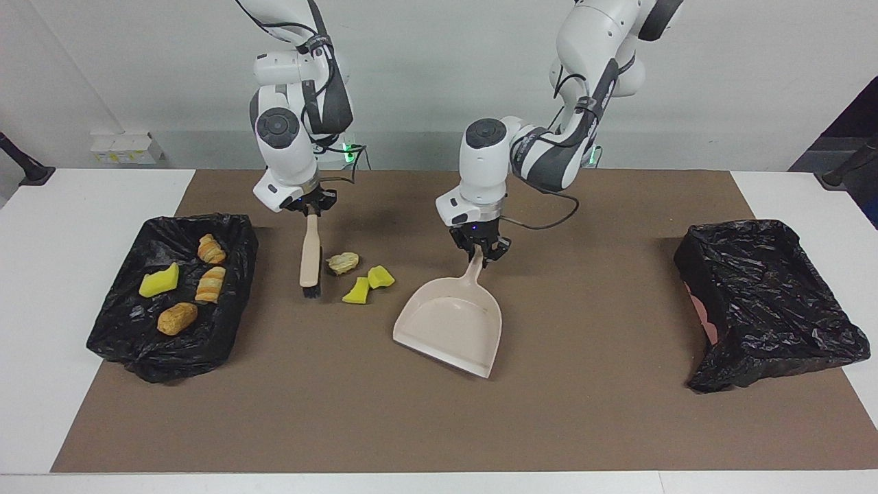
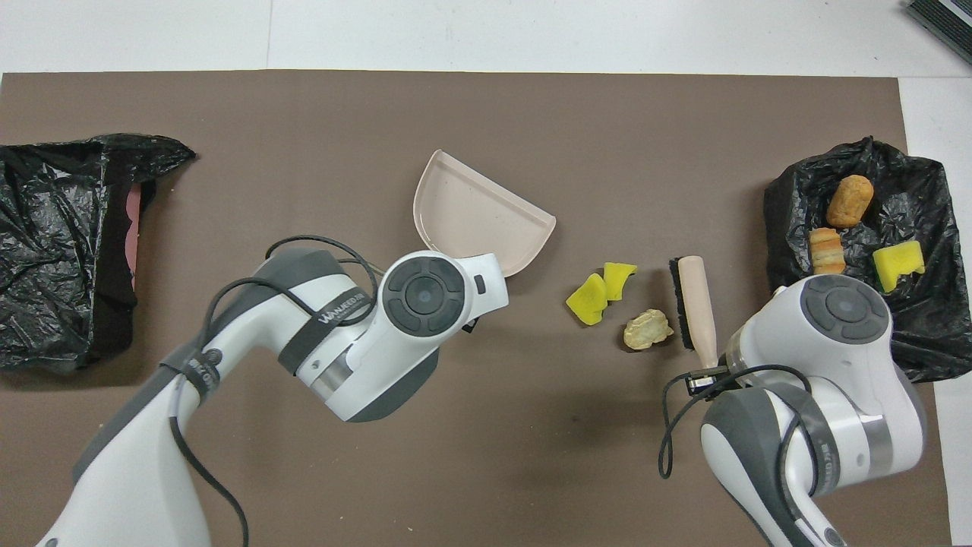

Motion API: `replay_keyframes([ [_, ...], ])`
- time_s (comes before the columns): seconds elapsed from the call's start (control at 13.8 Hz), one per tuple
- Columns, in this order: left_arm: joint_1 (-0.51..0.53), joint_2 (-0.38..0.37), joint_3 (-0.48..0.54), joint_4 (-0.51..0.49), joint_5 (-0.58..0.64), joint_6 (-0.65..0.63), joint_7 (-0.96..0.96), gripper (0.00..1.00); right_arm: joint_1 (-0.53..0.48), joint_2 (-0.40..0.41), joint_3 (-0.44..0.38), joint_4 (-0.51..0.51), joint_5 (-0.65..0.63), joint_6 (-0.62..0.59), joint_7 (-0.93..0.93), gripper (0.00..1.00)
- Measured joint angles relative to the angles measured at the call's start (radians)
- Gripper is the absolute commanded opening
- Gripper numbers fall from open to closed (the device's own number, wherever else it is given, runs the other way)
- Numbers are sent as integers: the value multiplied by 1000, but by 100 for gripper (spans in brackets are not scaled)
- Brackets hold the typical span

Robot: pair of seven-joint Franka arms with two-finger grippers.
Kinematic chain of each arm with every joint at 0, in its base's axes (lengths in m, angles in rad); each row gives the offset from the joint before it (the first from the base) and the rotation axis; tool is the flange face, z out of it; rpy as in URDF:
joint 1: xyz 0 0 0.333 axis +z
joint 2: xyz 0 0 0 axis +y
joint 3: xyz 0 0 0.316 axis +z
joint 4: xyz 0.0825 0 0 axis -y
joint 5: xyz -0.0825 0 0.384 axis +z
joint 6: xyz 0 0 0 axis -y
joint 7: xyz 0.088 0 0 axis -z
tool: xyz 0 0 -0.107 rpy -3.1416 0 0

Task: Sweep and dump trash in bin
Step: 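Sweep the yellow sponge and bread toward the dustpan with the right gripper's brush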

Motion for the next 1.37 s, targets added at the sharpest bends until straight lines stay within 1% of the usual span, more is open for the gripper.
replay_keyframes([
  [0.22,49,-49,6,1,-3,-98,258,0,-1,26,3,-34,0,64,-7,0],
  [0.36,62,-62,18,1,-3,-136,434,0,2,45,9,-39,0,82,-8,0],
  [0.65,68,-63,62,0,-6,-139,773,0,41,47,14,-37,2,86,23,0],
  [0.87,71,-69,60,-18,-7,-139,929,0,91,47,15,-33,31,87,123,0],
  [0.94,71,-74,57,-34,-7,-135,960,0,100,47,16,-29,48,87,146,0],
  [1.16,68,-113,45,-127,-7,-61,975,0,107,47,16,-25,101,88,180,0],
  [1.37,66,-144,43,-174,-7,-48,976,0,150,52,17,-3,124,88,216,0],
])
